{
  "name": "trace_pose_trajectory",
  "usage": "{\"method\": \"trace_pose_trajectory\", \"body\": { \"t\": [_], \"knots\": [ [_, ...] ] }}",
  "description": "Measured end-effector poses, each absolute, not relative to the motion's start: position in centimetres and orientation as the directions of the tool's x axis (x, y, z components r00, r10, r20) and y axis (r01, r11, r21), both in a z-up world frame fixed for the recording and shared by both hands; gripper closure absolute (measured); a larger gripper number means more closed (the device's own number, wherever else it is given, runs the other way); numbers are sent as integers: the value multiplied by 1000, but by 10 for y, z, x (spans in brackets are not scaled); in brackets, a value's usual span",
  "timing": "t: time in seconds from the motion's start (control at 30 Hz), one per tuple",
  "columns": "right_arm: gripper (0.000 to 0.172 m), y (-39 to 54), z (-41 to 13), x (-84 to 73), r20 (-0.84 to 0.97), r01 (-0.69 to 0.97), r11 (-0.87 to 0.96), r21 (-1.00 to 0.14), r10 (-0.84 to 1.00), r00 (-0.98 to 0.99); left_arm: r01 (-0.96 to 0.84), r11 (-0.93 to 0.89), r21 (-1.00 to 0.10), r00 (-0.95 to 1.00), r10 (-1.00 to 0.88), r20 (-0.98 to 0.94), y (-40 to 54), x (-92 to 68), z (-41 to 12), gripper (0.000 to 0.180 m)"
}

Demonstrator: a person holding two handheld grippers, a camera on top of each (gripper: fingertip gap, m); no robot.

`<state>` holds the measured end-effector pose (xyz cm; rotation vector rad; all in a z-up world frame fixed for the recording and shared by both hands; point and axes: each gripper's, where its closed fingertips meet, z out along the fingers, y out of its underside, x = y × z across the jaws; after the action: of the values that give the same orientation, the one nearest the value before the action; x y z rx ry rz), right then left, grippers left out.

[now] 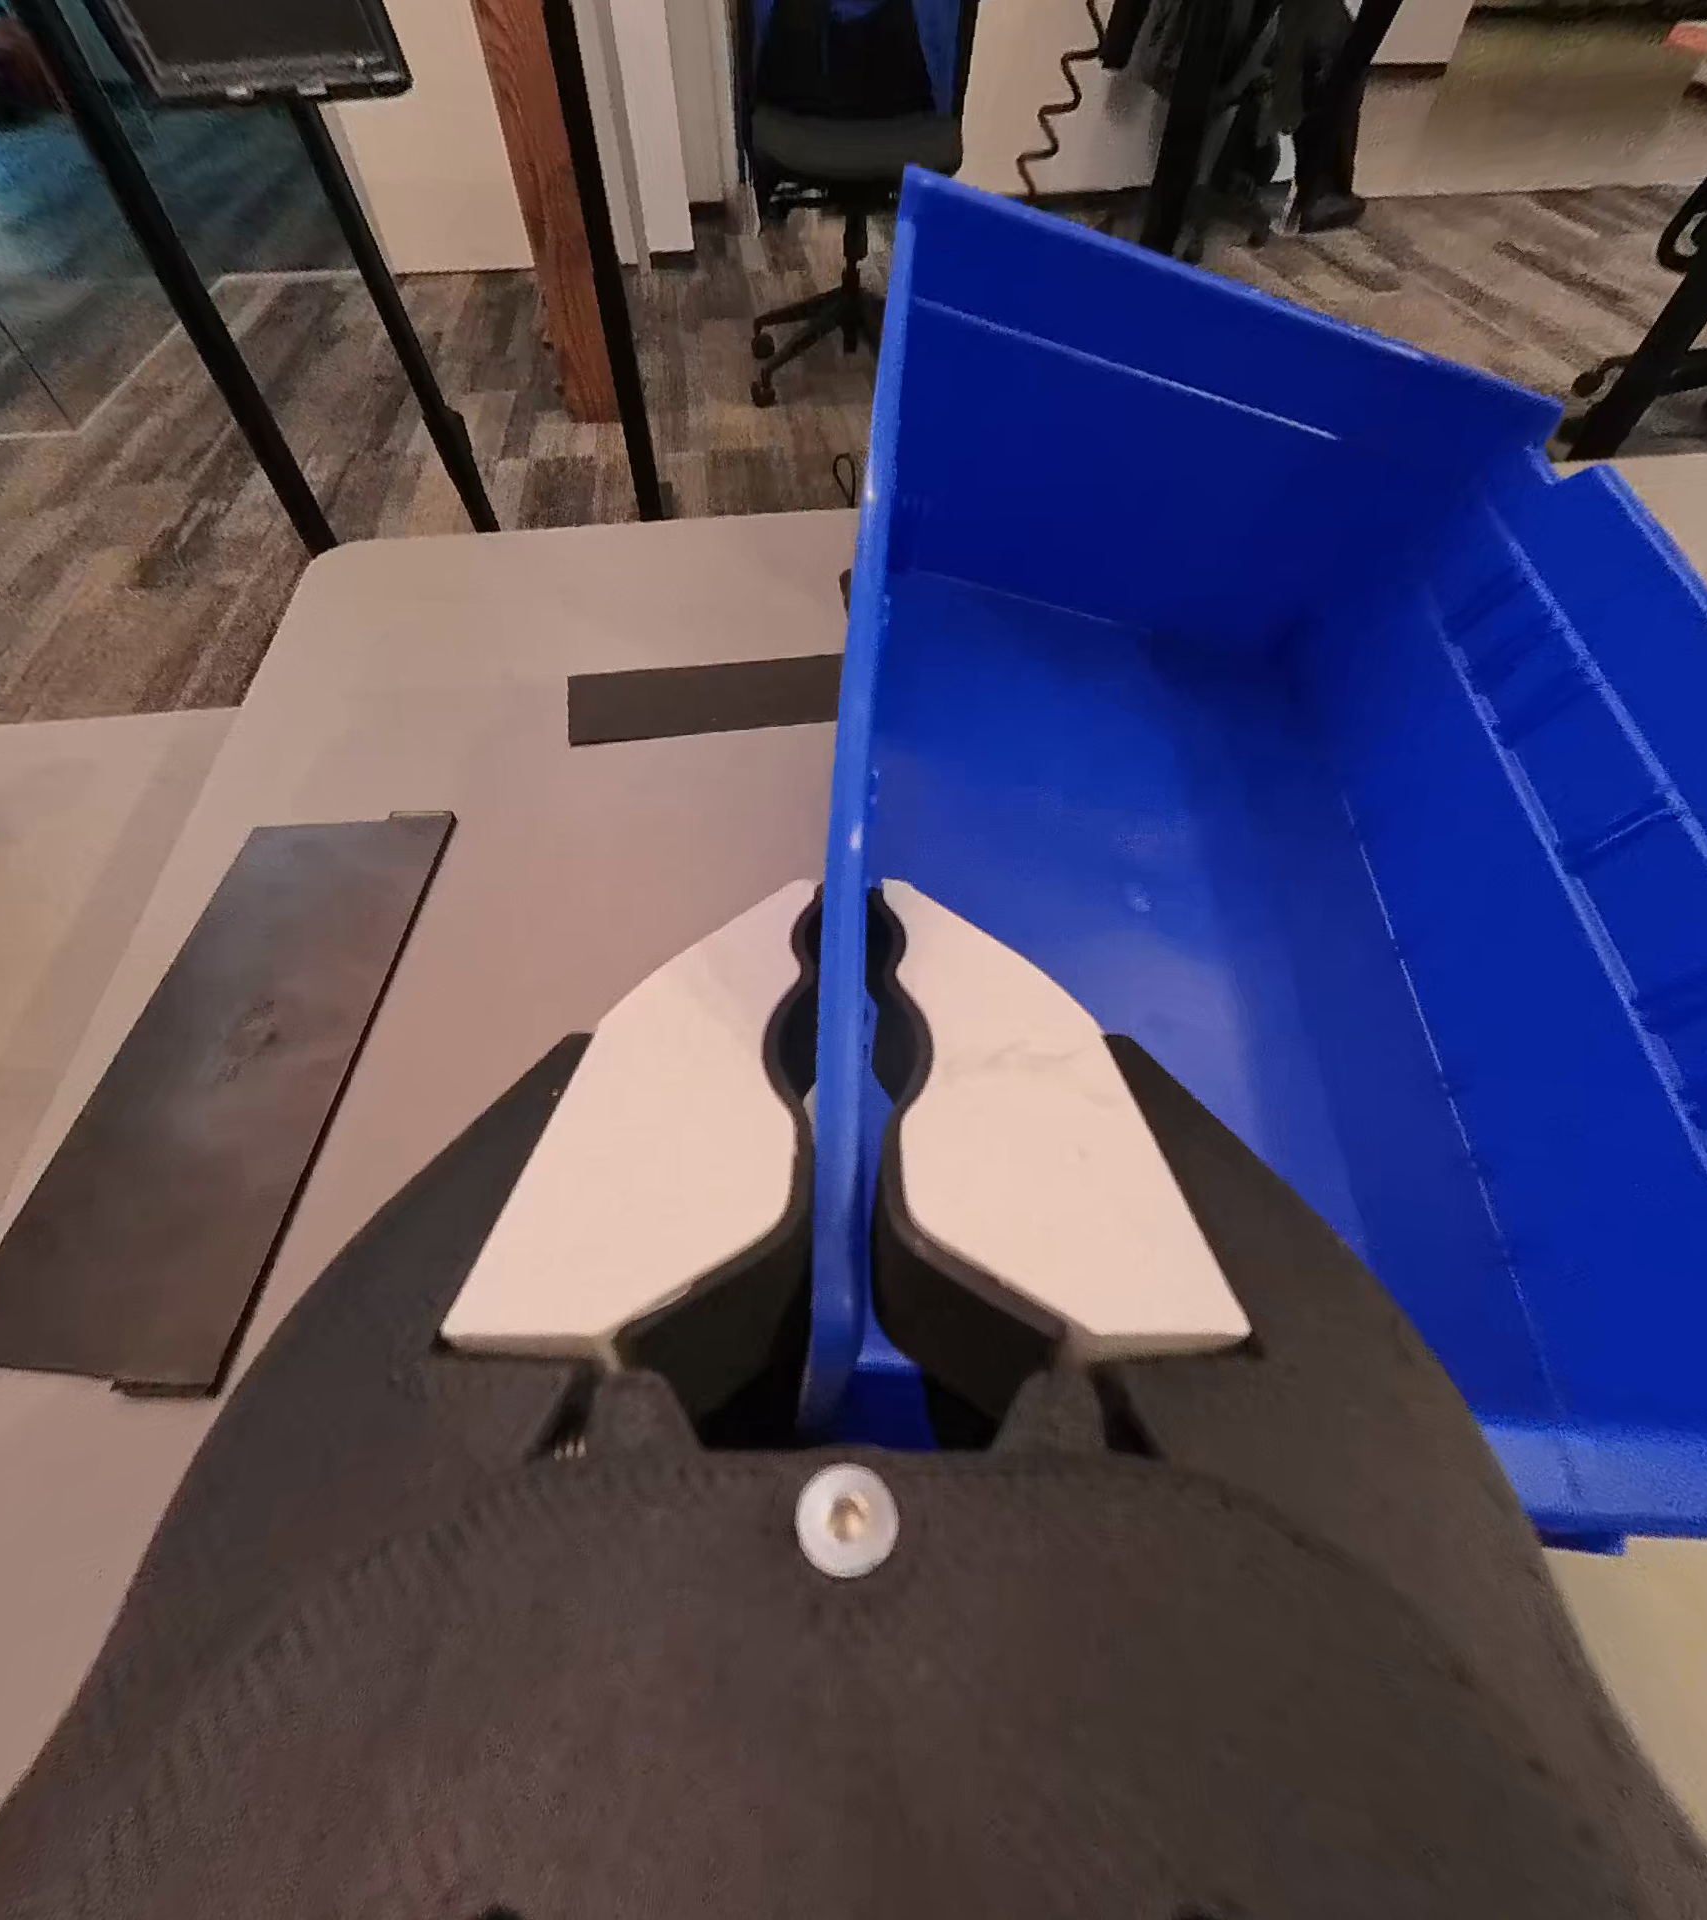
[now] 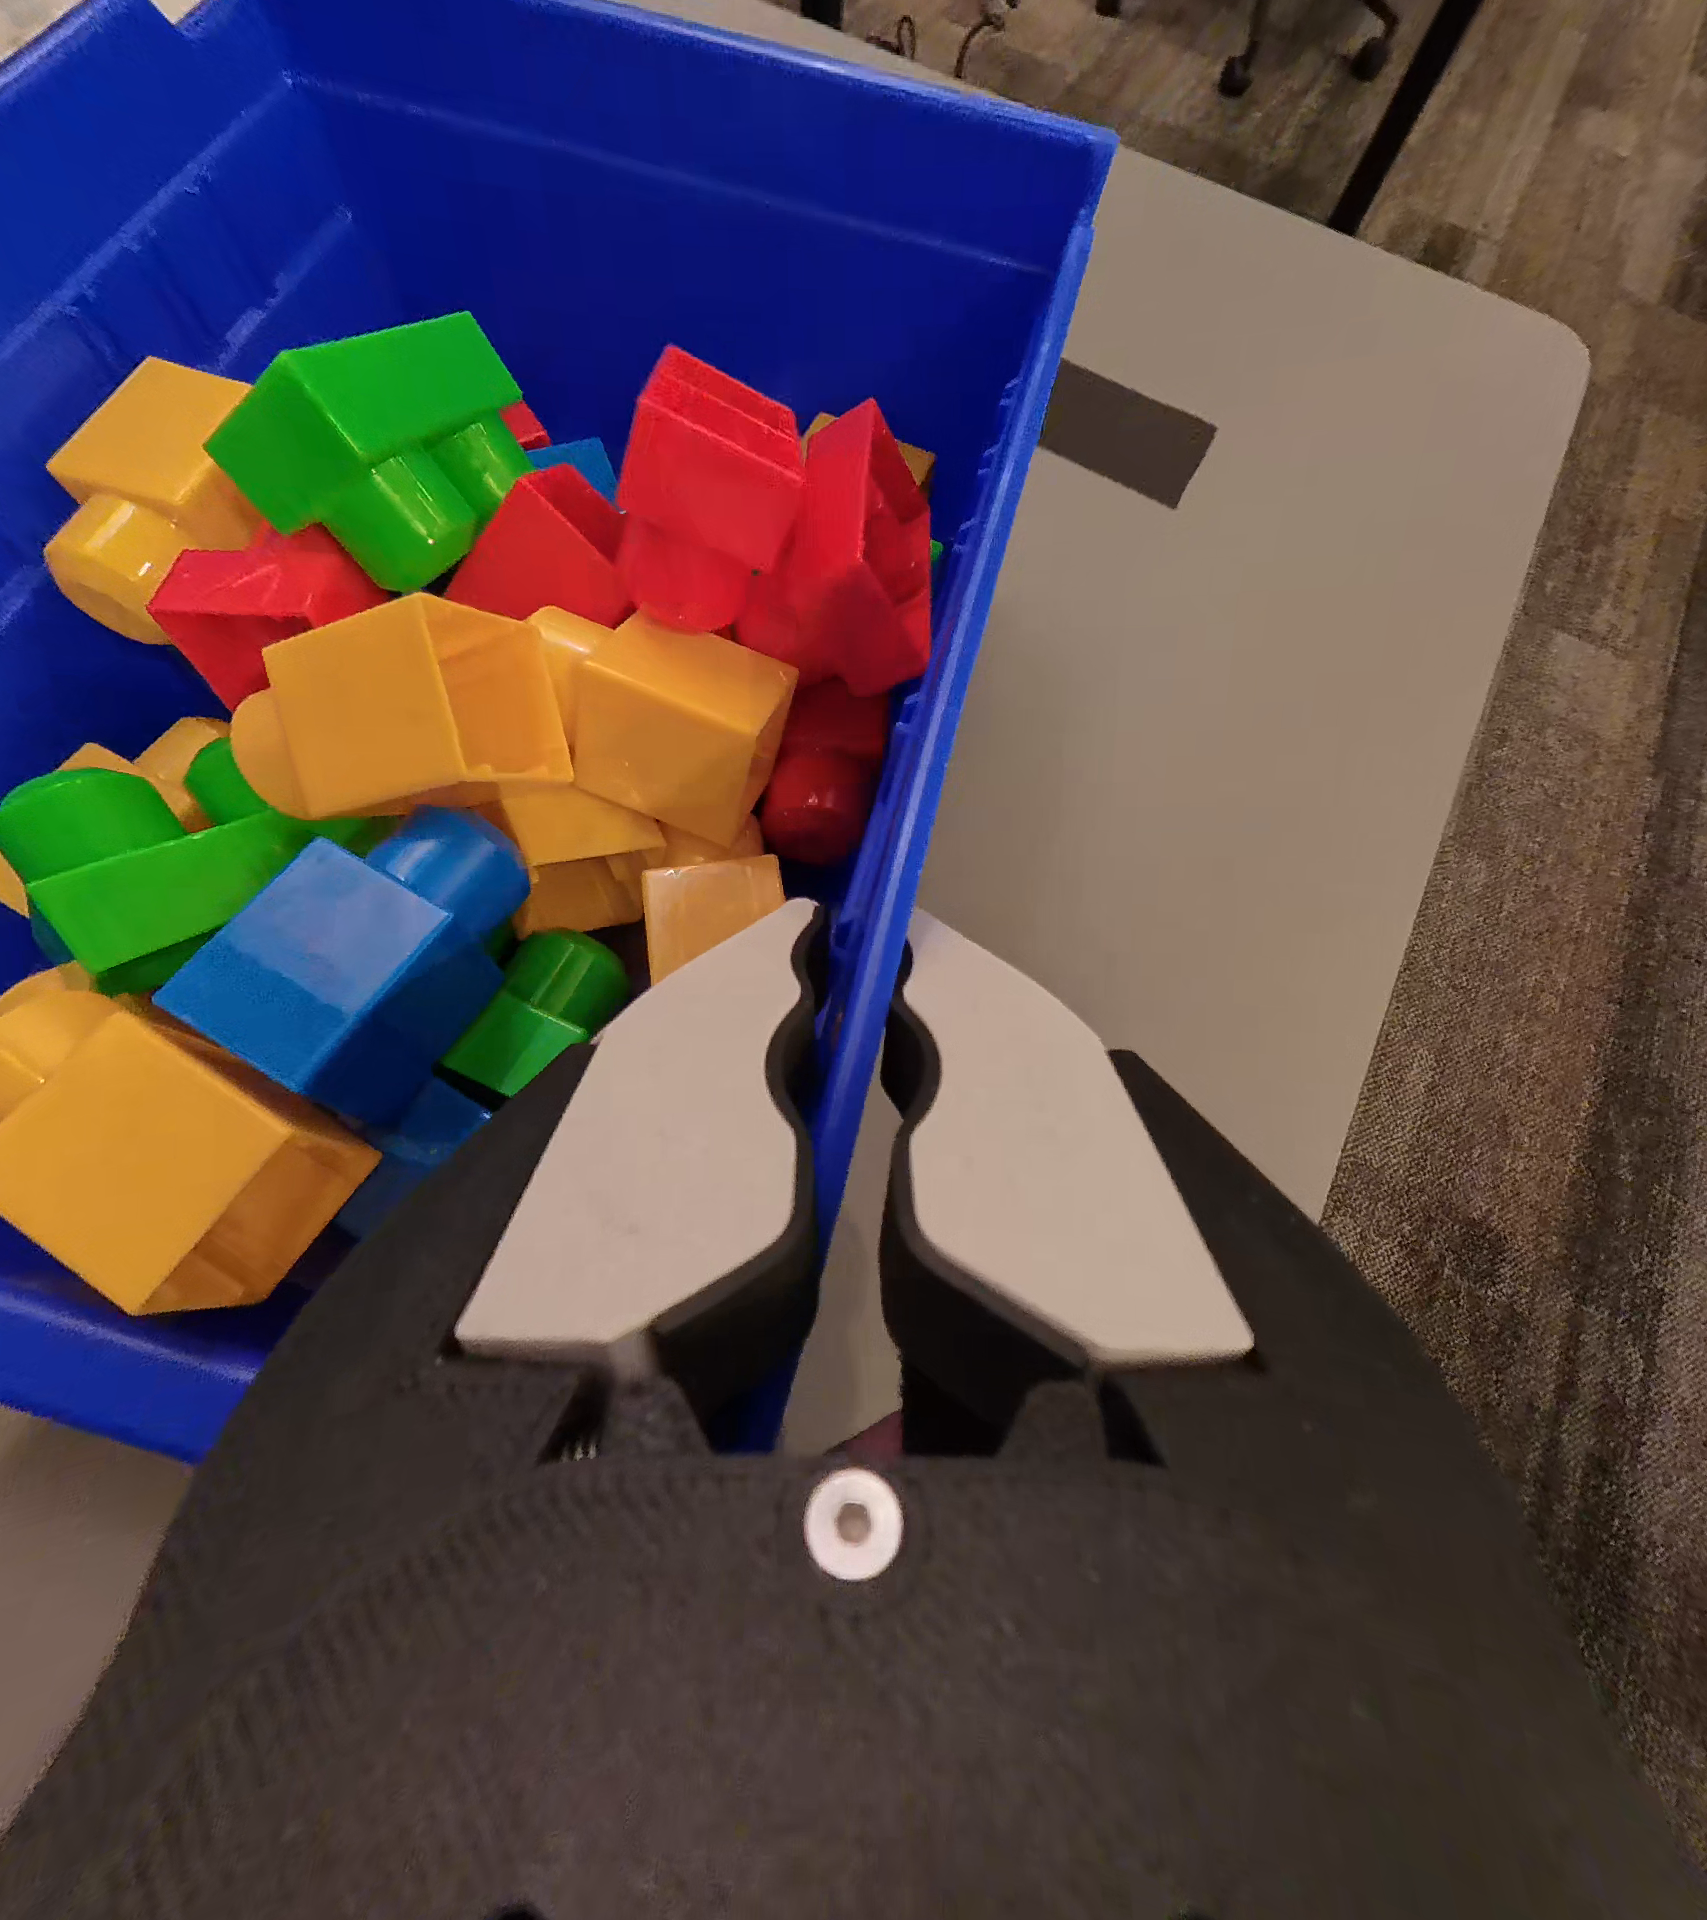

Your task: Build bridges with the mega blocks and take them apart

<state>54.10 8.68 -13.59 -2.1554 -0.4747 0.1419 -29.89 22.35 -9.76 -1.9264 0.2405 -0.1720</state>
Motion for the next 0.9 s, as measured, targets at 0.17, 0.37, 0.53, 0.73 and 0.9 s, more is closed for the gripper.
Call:
{"method": "trace_pose_trajectory", "body": {
  "t": [0.17, 0.37, 0.53, 0.73, 0.9],
  "knots": [
    [164, 58, -136, 530, 73, 325, -502, -802, 457, 886, -75, -296, -952, 969, -248, 1, 217, -298, -82, 174],
    [164, 29, -135, 504, 75, 389, -451, -803, 571, 818, -32, -223, -974, 974, -226, 20, 203, -309, -59, 175],
    [164, 6, -135, 465, 72, 446, -393, -804, 681, 729, 8, -152, -988, 978, -205, 39, 190, -322, -38, 174],
    [164, 0, -136, 397, 55, 475, -348, -808, 759, 649, 57, -90, -994, 979, -189, 73, 177, -336, -19, 174],
    [164, 10, -136, 326, 54, 511, -306, -803, 817, 574, 56, -57, -997, 985, -160, 65, 164, -348, -7, 174]
  ]
}}
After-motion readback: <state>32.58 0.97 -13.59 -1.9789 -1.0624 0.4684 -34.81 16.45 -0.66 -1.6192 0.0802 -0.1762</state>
